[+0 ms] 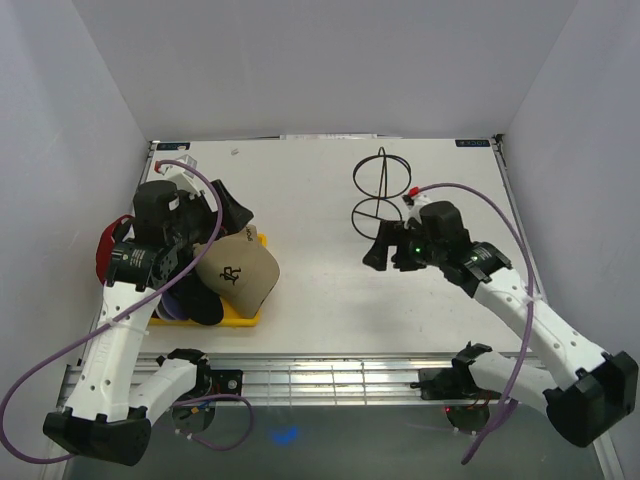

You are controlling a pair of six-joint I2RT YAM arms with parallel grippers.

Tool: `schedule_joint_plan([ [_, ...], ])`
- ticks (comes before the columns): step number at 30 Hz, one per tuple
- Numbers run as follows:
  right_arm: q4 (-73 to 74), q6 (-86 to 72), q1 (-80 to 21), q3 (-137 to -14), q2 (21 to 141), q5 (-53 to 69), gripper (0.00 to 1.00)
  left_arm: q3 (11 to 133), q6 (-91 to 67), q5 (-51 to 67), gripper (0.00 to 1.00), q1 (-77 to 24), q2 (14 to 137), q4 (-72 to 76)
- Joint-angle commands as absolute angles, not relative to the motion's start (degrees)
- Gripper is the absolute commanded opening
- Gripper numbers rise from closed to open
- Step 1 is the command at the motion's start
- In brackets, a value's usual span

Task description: Stack the hats

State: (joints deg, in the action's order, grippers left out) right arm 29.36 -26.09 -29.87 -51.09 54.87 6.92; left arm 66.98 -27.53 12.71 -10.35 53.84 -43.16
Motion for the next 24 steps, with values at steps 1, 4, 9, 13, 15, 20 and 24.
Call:
schedule_joint_plan([
  [1,23.05,-29.26,-35.92,-52.03,61.41,17.23,0.88,66.19,-28.82,14.41,0.98,-10.55,53.09,-41.49],
  [4,18.13,-32.42,-40.59,-53.35,65.91,18.45,0.87,65.74,-29.53,14.5,0.98,-10.55,52.56,-41.22],
  [9,8.55,-38.91,-46.3,-55.19,73.89,21.43,0.86,65.83,-30.32,14.94,0.98,-10.55,52.47,-40.7],
  [13,2.21,-42.53,-49.56,-57.56,79.97,21.18,0.84,66.44,-30.76,15.47,0.98,-10.55,52.65,-40.69],
  [15,-1.65,-44.11,-50.79,-58.79,83.12,21.53,0.83,66.97,-31.2,15.91,0.98,-10.55,52.65,-40.78],
  [20,-6.24,-48.42,-52.47,-61.61,88.76,21.01,0.81,67.41,-32.17,16.17,0.98,-10.55,52.47,-40.69],
  [24,-8.25,-50.8,-52.82,-63.72,93.86,20.48,0.8,68.11,-32.34,16.26,0.98,-10.55,52.3,-40.78],
])
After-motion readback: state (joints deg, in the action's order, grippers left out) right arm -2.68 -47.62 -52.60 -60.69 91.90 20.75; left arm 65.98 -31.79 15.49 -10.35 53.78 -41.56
